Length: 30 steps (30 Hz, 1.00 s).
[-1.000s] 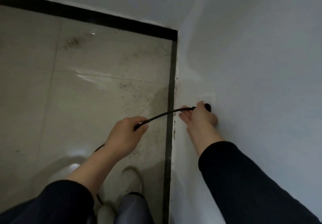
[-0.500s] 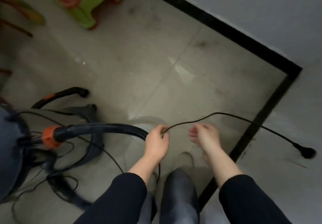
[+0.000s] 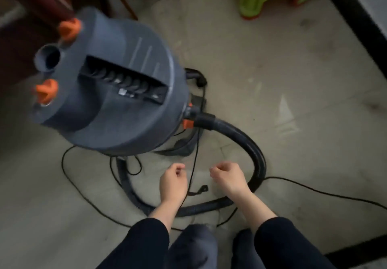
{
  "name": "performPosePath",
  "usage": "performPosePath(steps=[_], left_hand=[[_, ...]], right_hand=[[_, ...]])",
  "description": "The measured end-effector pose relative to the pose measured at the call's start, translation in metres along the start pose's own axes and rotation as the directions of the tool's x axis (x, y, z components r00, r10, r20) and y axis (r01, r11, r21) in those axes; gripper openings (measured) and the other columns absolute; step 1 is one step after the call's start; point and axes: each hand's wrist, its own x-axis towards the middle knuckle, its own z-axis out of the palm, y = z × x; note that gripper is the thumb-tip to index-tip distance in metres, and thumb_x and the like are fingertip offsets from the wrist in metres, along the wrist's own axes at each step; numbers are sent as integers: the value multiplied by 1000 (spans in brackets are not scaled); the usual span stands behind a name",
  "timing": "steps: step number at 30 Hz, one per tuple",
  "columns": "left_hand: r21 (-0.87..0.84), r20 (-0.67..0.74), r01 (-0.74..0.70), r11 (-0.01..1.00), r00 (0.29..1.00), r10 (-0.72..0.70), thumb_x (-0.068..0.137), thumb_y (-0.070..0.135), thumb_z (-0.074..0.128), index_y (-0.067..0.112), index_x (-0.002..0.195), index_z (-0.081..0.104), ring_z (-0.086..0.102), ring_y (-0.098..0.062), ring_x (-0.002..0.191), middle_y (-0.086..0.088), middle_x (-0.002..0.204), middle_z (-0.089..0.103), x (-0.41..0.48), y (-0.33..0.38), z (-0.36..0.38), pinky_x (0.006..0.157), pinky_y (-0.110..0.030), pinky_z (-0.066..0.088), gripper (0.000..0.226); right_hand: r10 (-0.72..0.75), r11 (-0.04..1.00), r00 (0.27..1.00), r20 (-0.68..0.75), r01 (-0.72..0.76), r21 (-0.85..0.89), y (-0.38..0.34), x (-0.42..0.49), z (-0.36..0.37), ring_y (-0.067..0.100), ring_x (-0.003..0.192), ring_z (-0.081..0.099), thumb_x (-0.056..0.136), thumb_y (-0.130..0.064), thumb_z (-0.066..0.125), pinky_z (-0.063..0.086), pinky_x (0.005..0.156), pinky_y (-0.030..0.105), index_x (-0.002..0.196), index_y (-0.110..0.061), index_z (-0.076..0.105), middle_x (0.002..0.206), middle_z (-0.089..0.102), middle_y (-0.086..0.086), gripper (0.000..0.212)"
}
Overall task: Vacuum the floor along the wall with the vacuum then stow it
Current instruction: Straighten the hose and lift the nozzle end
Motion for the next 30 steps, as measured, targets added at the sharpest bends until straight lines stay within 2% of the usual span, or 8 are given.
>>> performPosePath(steps=[3, 6, 9, 15, 18, 22, 26, 30], left_hand=[[-71, -43, 114, 991, 992, -117, 97, 15, 50, 12, 108, 66, 58, -21, 94, -4, 104, 67, 21, -39, -29, 76, -22, 36, 20], [-136, -38, 206, 969, 976, -213, 98, 17, 48, 13, 118, 63, 59, -23, 109, -5, 117, 65, 36, -72, -42, 81, -20, 37, 26], [-212, -34, 309, 927, 946, -323, 97, 21, 48, 15, 125, 60, 59, -24, 106, -5, 124, 63, 46, -104, -46, 78, -21, 37, 31], [-394, -54, 425, 815, 875, -482, 97, 20, 49, 13, 126, 57, 52, -16, 86, -2, 106, 58, 53, -181, -29, 76, -23, 38, 31], [-476, -68, 469, 744, 824, -563, 97, 20, 49, 11, 127, 58, 58, -24, 101, -7, 116, 62, 60, -230, -6, 83, -26, 42, 32], [-589, 10, 572, 571, 712, -702, 100, 27, 46, 7, 127, 57, 55, -28, 117, -10, 129, 59, 73, -295, 41, 93, -27, 41, 36], [-736, 136, 574, 359, 644, -753, 98, 28, 49, 9, 87, 61, 60, -30, 105, -9, 102, 62, 93, -340, 95, 85, -30, 45, 26], [-821, 239, 542, 179, 611, -754, 95, 30, 54, 5, 76, 58, 55, -24, 74, -15, 86, 60, 115, -365, 141, 65, -27, 41, 32]], right_hand=[[-42, 980, 996, 84, 58, -193, -24, 6, 46, 16, 67, 56, 91, -17, 58, 42, 55, 23, 89, -7, 67, 73, 62, 3, 15], [-71, 918, 983, 167, 130, -375, -36, 16, 86, 17, 72, 57, 89, -18, 60, 38, 57, 26, 87, -4, 68, 77, 63, 3, 17], [-65, 807, 962, 265, 207, -553, -34, 26, 119, 21, 91, 60, 90, -23, 59, 39, 68, 23, 89, -10, 68, 91, 67, 3, 15], [17, 589, 902, 431, 339, -734, -1, 53, 171, 25, 103, 61, 91, -19, 56, 46, 81, 27, 101, -10, 71, 106, 68, 6, 20], [55, 489, 875, 481, 397, -777, 33, 74, 196, 24, 102, 62, 90, -20, 57, 45, 79, 25, 103, -13, 70, 107, 69, 7, 20], [174, 304, 816, 551, 488, -818, 86, 110, 228, 17, 90, 54, 90, -26, 57, 35, 70, 19, 79, -28, 63, 97, 62, 2, 13], [255, 120, 732, 632, 625, -771, 125, 144, 252, 20, 117, 54, 95, -32, 52, 39, 86, 21, 122, -17, 63, 127, 59, 3, 32], [355, 47, 680, 642, 672, -739, 159, 173, 269, 22, 127, 47, 97, -36, 51, 38, 104, 27, 137, -14, 50, 140, 50, 7, 45]])
